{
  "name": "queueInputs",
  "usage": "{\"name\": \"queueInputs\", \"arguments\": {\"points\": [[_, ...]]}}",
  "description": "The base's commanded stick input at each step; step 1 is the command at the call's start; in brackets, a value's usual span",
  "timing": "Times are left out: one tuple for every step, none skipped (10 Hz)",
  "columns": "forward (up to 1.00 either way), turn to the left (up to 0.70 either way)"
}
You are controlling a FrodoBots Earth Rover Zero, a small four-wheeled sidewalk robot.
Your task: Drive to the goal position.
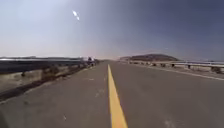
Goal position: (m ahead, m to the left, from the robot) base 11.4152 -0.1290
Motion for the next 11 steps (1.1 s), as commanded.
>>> {"name": "queueInputs", "arguments": {"points": [[0.5,0.0],[0.5,0.0],[0.5,0.0],[0.5,0.0],[0.5,0.0],[0.5,0.0],[0.5,0.0],[0.5,0.0],[0.5,0.0],[0.5,0.0],[0.5,0.0]]}}
